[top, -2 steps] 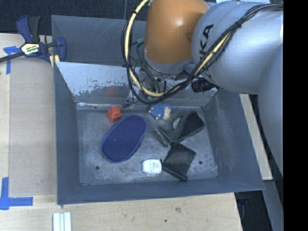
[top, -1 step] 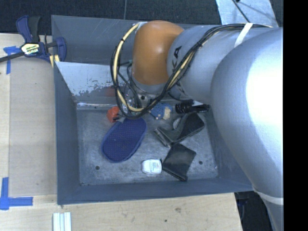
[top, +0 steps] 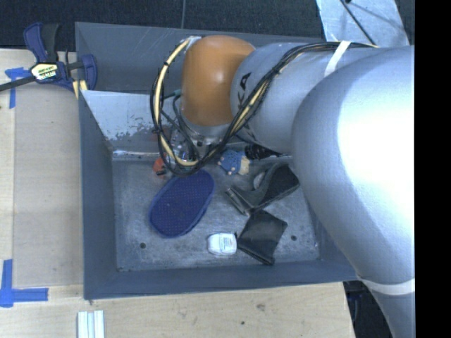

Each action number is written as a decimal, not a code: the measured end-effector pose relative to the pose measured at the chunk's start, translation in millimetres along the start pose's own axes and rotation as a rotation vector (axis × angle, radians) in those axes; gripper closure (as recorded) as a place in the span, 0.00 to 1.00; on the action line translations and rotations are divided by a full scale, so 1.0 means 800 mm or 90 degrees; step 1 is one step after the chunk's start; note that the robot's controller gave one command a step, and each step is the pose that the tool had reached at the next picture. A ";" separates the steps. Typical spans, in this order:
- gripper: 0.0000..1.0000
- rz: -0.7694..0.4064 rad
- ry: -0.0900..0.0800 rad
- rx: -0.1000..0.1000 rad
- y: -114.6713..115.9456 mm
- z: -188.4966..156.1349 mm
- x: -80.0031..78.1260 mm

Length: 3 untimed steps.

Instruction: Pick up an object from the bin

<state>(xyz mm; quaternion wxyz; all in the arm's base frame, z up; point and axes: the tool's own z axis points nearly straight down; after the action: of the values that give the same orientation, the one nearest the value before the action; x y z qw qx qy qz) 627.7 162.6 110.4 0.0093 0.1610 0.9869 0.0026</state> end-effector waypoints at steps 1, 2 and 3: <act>1.00 -0.019 0.007 0.003 0.015 -0.020 0.011; 1.00 -0.310 0.010 0.002 -0.043 -0.057 0.031; 1.00 -0.267 0.014 0.002 -0.009 0.020 0.102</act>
Offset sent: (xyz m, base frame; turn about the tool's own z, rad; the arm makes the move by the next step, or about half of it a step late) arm -0.0070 0.0146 0.0132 -0.0290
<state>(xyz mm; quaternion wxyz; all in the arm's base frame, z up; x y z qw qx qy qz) 548.7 182.1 92.9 -0.0013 -0.0481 0.9988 0.0007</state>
